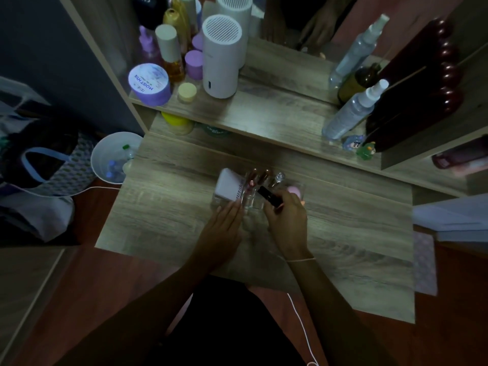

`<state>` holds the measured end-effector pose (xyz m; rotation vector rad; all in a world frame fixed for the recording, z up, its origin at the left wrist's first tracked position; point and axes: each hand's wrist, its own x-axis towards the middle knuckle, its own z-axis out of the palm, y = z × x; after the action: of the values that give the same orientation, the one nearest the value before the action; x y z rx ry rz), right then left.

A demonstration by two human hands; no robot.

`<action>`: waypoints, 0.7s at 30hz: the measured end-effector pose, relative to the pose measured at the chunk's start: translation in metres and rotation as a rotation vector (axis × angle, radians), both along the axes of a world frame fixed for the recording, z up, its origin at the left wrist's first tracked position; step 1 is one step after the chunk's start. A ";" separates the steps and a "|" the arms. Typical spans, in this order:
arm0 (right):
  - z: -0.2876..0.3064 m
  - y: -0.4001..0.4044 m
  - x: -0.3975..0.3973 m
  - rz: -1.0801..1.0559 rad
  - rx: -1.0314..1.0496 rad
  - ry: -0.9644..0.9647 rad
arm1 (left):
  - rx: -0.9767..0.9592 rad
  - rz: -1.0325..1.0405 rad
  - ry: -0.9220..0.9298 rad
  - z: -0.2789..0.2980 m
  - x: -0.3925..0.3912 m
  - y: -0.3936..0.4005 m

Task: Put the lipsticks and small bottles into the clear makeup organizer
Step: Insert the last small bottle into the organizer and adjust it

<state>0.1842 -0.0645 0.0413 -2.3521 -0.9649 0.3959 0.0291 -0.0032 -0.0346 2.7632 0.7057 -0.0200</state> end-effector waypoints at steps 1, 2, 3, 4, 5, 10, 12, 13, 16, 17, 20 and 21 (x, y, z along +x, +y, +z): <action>0.000 0.003 0.002 0.003 0.007 -0.004 | -0.002 -0.001 0.004 0.000 0.000 0.000; 0.000 0.006 0.003 0.007 0.004 -0.007 | -0.006 -0.002 0.005 0.000 0.000 0.000; -0.001 0.008 0.005 0.015 -0.011 -0.009 | -0.010 -0.002 0.004 -0.001 0.000 0.001; -0.002 0.010 0.006 0.030 -0.032 -0.012 | -0.015 0.001 0.004 -0.001 0.000 0.001; -0.003 0.012 0.007 0.046 -0.052 -0.014 | -0.021 0.006 0.008 -0.001 0.000 0.001; -0.006 0.018 0.010 0.077 -0.106 -0.006 | -0.027 0.028 0.017 -0.004 -0.001 0.000; -0.007 0.020 0.010 0.086 -0.110 -0.010 | -0.029 0.031 0.007 -0.006 -0.001 0.000; -0.007 0.021 0.011 0.090 -0.114 -0.009 | -0.029 0.032 0.005 -0.007 -0.001 -0.001; -0.006 0.023 0.012 0.108 -0.138 -0.015 | -0.044 0.041 0.001 -0.010 -0.001 -0.001; -0.006 0.024 0.012 0.110 -0.145 -0.018 | -0.049 0.046 0.001 -0.011 -0.001 -0.001; -0.005 0.025 0.011 0.117 -0.163 -0.044 | -0.045 0.044 0.017 -0.013 -0.001 -0.001; -0.004 0.026 0.011 0.117 -0.170 -0.053 | -0.045 0.041 0.018 -0.013 -0.002 -0.001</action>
<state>0.1950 -0.0387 0.0368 -2.4759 -1.1378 0.4812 0.0276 -0.0040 -0.0480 2.7083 0.7576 -0.0521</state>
